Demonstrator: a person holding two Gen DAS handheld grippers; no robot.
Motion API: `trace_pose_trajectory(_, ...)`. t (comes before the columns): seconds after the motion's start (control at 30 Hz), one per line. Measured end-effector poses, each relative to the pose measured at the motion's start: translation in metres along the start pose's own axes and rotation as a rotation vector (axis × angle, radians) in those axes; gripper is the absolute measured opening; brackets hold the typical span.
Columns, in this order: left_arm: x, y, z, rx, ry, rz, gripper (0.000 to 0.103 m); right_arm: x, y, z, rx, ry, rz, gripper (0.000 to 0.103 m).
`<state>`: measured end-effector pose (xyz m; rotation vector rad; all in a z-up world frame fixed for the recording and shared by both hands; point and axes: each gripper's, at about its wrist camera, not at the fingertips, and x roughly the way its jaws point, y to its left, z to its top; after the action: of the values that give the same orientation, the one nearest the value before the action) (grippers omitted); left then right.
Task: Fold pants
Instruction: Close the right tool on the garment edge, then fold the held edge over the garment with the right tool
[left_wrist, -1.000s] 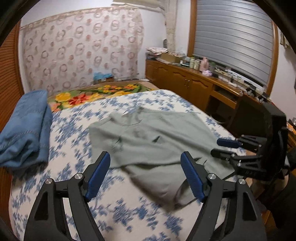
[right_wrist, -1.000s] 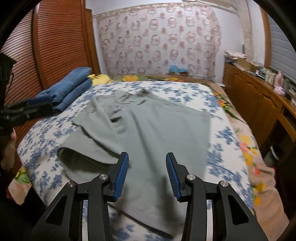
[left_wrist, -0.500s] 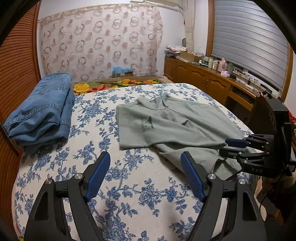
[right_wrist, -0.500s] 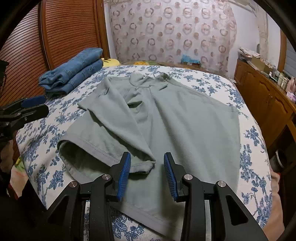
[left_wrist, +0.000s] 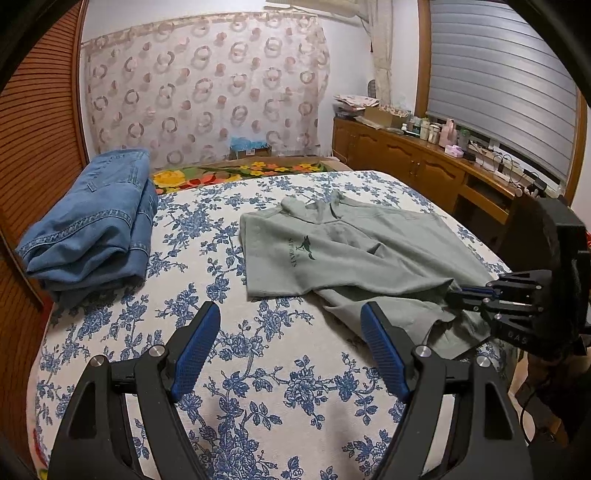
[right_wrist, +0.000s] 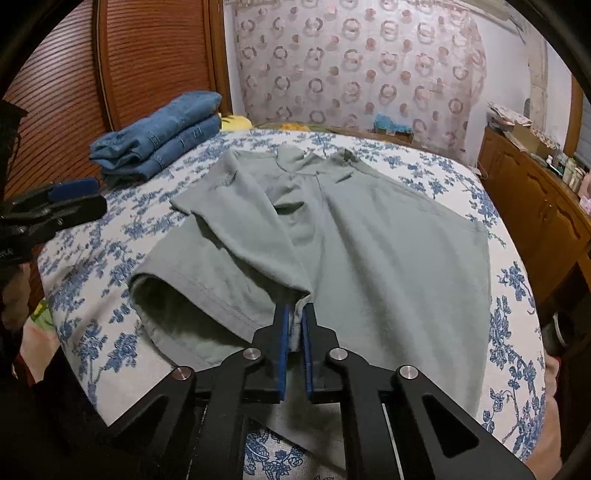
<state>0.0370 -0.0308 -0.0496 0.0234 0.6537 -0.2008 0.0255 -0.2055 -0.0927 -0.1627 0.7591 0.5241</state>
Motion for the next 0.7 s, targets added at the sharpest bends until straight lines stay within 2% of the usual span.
trace_pose_trajectory(0.27,0.001,-0.001,0.001,0.000,0.003,0.007,0.079,-0.023,0.001,-0.001,0.014,-0.100,-0.002,0.005)
trace_pose_trajectory(0.7,0.009,-0.004,-0.001,0.005,0.018,-0.008,0.079,-0.055,0.000,0.004,0.011,-0.180,-0.031,0.005)
